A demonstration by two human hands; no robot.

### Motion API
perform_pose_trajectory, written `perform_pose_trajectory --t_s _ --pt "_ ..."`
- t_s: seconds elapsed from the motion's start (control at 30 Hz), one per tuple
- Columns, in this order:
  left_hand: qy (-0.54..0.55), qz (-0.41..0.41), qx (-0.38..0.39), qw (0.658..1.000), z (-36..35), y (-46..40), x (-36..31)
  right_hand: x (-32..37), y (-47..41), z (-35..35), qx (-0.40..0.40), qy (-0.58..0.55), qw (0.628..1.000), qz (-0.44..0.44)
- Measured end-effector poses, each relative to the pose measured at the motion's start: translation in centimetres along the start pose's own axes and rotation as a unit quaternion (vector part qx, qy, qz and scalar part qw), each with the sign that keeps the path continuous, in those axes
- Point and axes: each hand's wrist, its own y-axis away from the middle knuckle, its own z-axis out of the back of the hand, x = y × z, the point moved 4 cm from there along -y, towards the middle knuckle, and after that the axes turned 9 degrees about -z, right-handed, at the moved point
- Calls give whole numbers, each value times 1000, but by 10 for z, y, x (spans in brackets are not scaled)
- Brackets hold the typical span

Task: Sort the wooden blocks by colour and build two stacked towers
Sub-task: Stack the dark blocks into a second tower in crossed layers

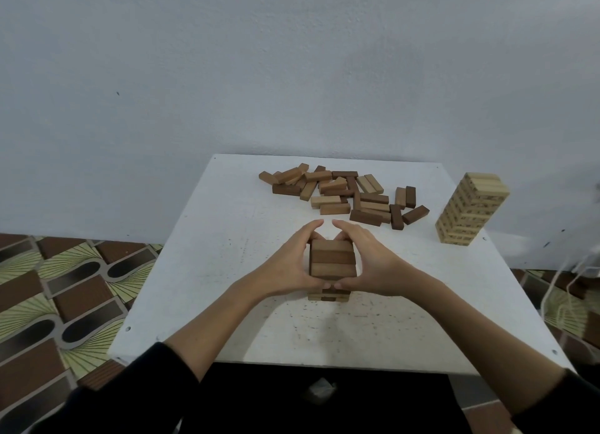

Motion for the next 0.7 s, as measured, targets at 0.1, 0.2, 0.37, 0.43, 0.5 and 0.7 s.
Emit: perform_pose_trajectory --t_s 0.1,0.2,0.37,0.43,0.5,0.7 --pt "8 7 -1 1000 0 0 1 2 -1 0 3 5 1000 -4" --pt "34 9 0 999 -1 1 3 2 -1 1 7 2 1000 -3" --pt "60 23 -6 998 -2 1 6 -1 -3 -1 7 -10 1000 -16" --pt "65 30 -7 997 -3 1 8 2 -2 -1 13 -17 1000 -14" --pt "70 35 -5 997 -4 1 10 0 -3 -1 13 -25 1000 -12" --pt "165 55 -31 984 -6 13 9 -10 7 0 14 -134 990 -27"
